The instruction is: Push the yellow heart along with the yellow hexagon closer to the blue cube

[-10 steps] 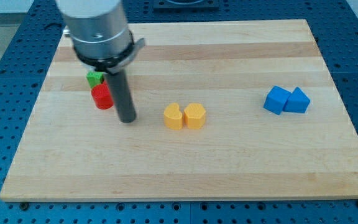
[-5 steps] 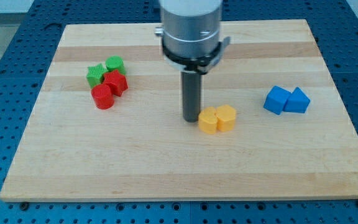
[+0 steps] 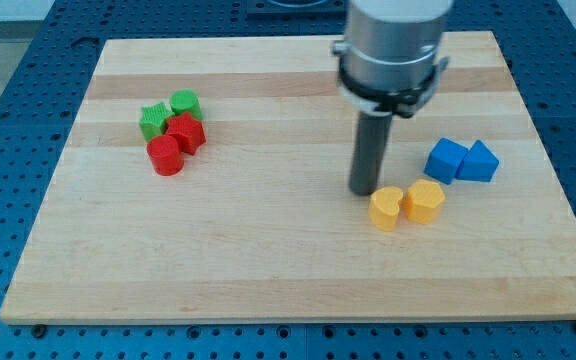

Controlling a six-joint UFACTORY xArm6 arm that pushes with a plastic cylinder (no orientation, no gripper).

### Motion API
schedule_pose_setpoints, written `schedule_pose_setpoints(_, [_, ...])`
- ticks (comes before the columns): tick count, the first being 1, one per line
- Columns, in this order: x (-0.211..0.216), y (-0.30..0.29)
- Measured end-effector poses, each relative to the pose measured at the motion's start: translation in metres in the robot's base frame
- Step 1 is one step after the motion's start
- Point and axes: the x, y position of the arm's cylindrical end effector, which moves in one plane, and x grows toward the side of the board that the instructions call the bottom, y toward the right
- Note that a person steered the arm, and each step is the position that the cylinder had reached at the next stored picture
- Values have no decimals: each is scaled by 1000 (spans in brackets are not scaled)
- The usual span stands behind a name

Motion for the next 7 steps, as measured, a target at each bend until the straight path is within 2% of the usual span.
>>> schedule_pose_setpoints(1, [30,-33])
schedule_pose_setpoints(2, [82,-39])
schedule_pose_setpoints(3, [80,-32])
schedule_pose_setpoints(4, [46,15])
schedule_pose_setpoints(5, [31,41])
schedule_pose_setpoints(7, [26,70])
